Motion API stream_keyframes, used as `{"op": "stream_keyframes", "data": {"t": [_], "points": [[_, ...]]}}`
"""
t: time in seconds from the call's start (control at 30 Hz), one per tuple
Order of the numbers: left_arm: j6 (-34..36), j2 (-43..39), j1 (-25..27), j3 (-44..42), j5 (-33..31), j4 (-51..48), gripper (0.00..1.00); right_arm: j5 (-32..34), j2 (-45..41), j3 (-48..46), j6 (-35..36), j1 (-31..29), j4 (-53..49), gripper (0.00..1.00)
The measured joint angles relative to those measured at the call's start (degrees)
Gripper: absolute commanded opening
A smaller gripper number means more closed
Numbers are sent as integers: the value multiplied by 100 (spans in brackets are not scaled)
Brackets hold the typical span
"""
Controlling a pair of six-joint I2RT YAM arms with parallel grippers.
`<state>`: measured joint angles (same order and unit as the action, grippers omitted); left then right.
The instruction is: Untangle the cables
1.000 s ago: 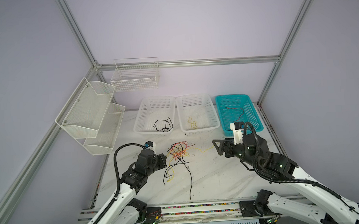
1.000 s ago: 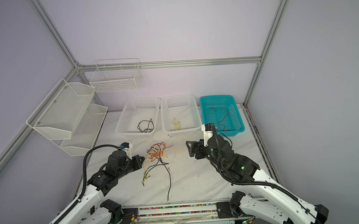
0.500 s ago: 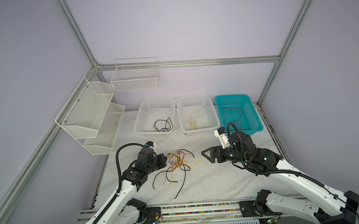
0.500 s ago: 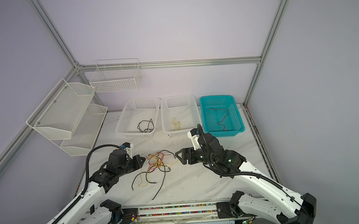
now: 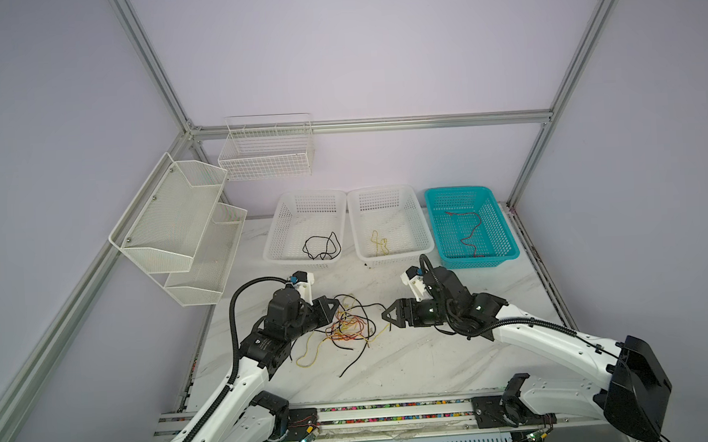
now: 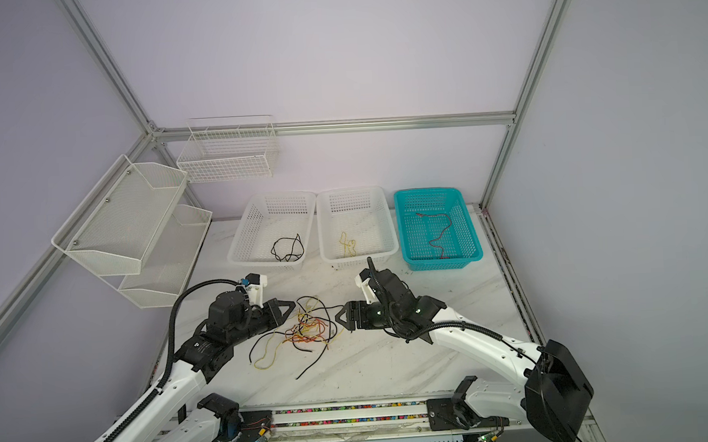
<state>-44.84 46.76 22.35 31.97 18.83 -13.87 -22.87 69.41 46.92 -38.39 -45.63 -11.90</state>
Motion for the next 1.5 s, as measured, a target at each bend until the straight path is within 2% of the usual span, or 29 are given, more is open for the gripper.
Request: {"op": "stream_keyframes", "data": {"t": [0.13,0.23,0.43,0.7,0.97,1.1,1.2,1.3,1.5], "points": [[236,-17,225,0,326,192,49,7,0,35,-4,0,105,77],[470,175,623,0,501,323,58,-42,2,50,-9,0,190,77],[909,911,1338,0,737,404,65,-127,-94,61,-11,0,302,77],[1416,1631,1840,160,785,442,66,-203,-369,138,4,0,354,76],[1650,2159,1895,511,573,455,57,-291,-483,138,9,0,354,75],[1764,2347,1899,638,472,459,33,-358,-540,138,9,0,361,75],[1805,2441,1899,756,439,457,19,-382,-544,138,9,0,361,75],[1878,2444,1912,844,455,466,0,-372,-546,136,11,0,376,75],[1840,2269,1947,874,555,476,0,-361,-540,17,4,28,592,77]]}}
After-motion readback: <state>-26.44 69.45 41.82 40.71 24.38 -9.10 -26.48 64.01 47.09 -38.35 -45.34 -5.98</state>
